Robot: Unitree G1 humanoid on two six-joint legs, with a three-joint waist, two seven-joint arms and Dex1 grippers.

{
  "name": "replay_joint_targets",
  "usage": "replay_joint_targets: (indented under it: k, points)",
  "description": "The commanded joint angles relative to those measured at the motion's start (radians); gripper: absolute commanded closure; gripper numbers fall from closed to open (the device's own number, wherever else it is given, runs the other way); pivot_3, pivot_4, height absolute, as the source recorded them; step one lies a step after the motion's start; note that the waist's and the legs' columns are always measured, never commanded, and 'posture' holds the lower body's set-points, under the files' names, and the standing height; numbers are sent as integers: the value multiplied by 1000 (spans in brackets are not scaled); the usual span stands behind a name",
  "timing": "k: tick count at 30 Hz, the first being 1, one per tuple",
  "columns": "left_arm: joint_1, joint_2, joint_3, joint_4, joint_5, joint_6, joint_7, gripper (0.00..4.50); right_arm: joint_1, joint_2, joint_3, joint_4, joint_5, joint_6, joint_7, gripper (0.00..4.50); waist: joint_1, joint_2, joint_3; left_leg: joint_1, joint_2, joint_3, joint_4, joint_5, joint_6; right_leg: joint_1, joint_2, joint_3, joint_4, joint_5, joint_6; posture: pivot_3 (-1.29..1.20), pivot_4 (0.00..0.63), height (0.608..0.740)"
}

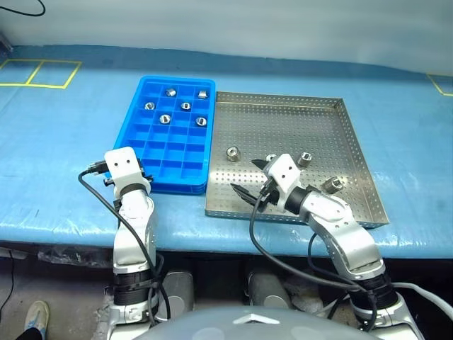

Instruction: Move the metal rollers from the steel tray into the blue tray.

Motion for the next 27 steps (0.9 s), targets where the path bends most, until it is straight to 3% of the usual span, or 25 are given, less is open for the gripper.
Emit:
replay_joint_targets:
  k: [1,11,20,27]
  points:
    - [-53,7,-5,26,8,-28,-18,2790,-8,-3,3,-42,2,-5,-4,0,1,0,0,0,0,0,0,0,0,0,0,0,0,0,0,38,150,740]
    - [-191,57,19,100,-22,-76,-86,2790,-2,-4,2,-48,1,-1,-10,0,0,-4,2,-2,0,-1,1,0,0,-1,0,-1,-1,1,1,23,150,740]
    - [-246,38,53,146,-34,-81,-79,2790,15,-4,-3,-55,2,1,-24,0,-3,-5,3,-2,0,-1,0,-2,0,-1,0,-1,-1,0,0,4,150,740]
    - [-380,67,86,236,-38,-98,-87,2790,13,-4,-2,-52,1,1,-27,0,-2,-7,4,-2,0,-1,2,-2,0,-1,0,-1,-1,1,1,5,150,740]
